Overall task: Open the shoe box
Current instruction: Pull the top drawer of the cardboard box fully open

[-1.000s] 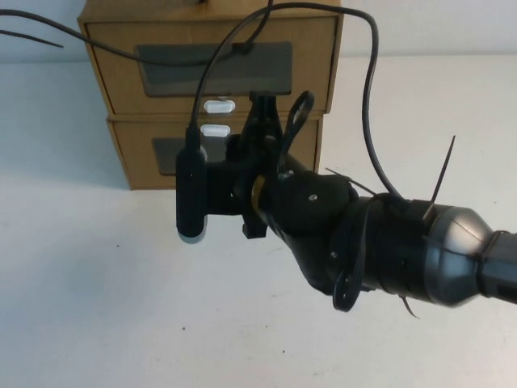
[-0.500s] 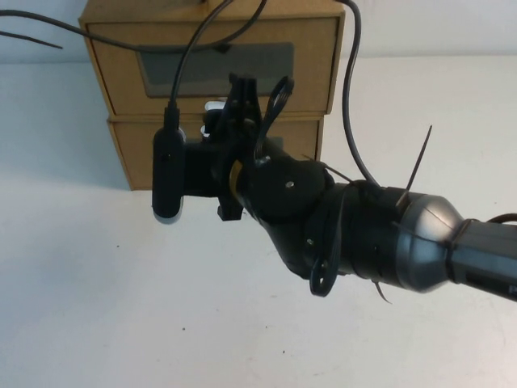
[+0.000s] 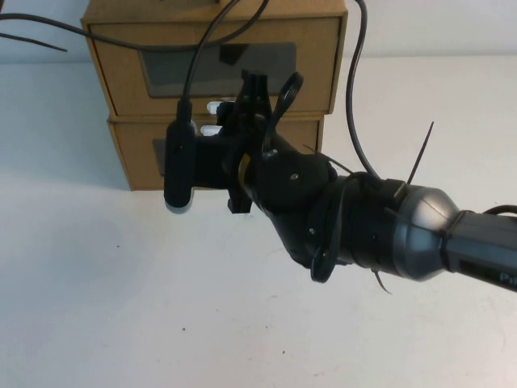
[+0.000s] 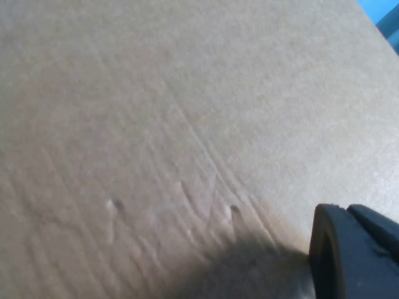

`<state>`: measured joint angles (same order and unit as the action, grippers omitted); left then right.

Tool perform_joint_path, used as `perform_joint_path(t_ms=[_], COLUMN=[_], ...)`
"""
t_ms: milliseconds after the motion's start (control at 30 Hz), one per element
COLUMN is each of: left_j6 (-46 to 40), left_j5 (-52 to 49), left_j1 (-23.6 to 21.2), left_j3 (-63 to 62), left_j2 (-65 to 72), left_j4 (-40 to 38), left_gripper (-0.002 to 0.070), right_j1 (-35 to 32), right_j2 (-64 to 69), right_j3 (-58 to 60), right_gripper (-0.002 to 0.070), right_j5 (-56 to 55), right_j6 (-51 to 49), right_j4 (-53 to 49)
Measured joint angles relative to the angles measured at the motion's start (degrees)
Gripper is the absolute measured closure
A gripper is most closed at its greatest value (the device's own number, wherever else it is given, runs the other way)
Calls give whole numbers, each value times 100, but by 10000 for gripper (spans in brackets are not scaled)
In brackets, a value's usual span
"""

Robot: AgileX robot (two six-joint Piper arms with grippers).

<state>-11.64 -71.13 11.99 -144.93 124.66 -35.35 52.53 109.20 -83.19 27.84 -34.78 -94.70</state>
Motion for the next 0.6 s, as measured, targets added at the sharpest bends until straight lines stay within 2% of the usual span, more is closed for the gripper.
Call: perform_joint_path(t_ms=[167,233,600], left_j6=[12,12,12], left_j5=[0,0,0], left_j1=[0,0,0], left_j3=[0,0,0], left_j2=[0,0,0], left_j4=[-4,-4,-17], left_gripper=[680,680,680], right_j1=[-46,-46,-108], right_j2=[180,230,673], right_j3=[-13,-13,-662], right_gripper=[309,290,364], right_j5=[0,-22,6], right_j6=[0,0,0], right_j4=[-13,-22,-39])
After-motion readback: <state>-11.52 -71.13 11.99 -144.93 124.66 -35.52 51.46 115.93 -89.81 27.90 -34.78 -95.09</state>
